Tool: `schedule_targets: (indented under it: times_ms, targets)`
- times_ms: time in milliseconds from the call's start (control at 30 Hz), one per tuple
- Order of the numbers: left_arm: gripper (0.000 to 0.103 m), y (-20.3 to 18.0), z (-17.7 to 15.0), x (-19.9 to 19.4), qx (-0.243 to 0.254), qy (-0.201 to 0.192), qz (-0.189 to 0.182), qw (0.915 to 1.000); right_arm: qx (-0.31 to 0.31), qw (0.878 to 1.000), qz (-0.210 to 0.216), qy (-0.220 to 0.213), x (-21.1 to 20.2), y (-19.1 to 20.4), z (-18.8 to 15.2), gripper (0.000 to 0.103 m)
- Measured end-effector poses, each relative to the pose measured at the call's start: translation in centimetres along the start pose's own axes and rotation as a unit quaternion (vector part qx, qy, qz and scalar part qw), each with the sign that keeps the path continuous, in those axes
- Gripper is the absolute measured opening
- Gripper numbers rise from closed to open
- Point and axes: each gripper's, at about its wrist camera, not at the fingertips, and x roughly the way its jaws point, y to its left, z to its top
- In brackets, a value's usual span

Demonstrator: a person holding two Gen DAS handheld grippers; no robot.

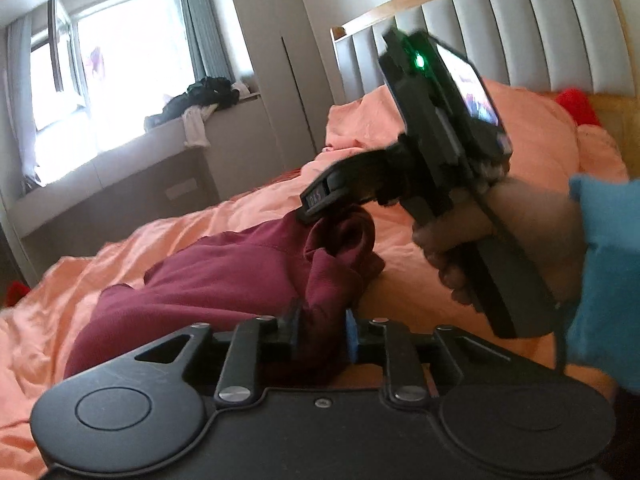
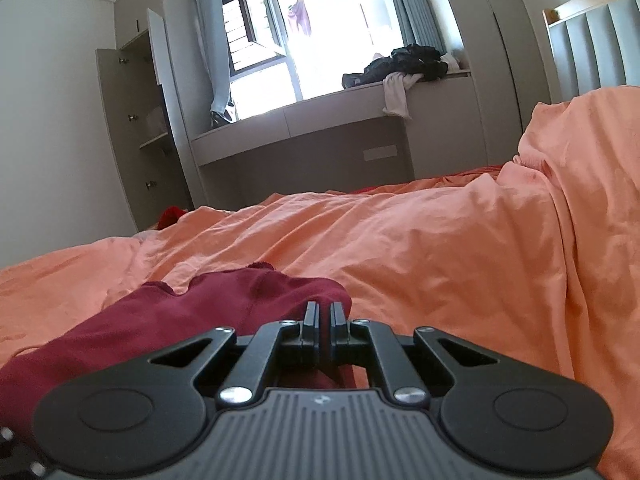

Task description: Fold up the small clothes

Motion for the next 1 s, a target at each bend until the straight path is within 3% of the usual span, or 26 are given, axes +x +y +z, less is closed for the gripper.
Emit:
schedule_targets:
  times_ms: [200,400,500,567,767,867,1000]
  targets:
    - [0.041,1.7,1.0,-1.9,-0.055,-0.002,-0.053,0.9971,0.004,1.0,-0.005,0.01,-0.2,-0.2,-0.3,0.007]
    - [0.075,4.9,2.1,-5.0,-0.128,-0.031,-0.044,0.9904,0.006,1.0,-0.012,0.011,-0.7,-0.2,-0.4,0.017]
    - [0.089,7.2,2.4,-6.0,-0.169,-0.047,-0.014,0.9845,0.0,1.0,-0.022,0.009,-0.9,0.0,-0.4,0.035]
    - [0.097,8.7,2.3,-6.1,-0.187,-0.049,0.014,0.9811,-0.003,1.0,-0.027,0.004,-1.4,0.1,-0.6,0.057]
    - [0.102,12.8,1.4,-4.9,-0.228,-0.024,0.095,0.9686,-0.014,1.0,-0.019,-0.017,-3.1,0.9,-1.1,0.093]
    - [0.102,14.7,0.3,-3.8,-0.258,0.002,0.106,0.9604,-0.022,0.999,-0.001,-0.028,-4.1,1.6,-1.4,0.103]
    - [0.102,16.0,-2.0,-3.0,-0.301,0.018,0.088,0.9494,-0.042,0.998,0.032,-0.033,-5.0,2.7,-2.1,0.103]
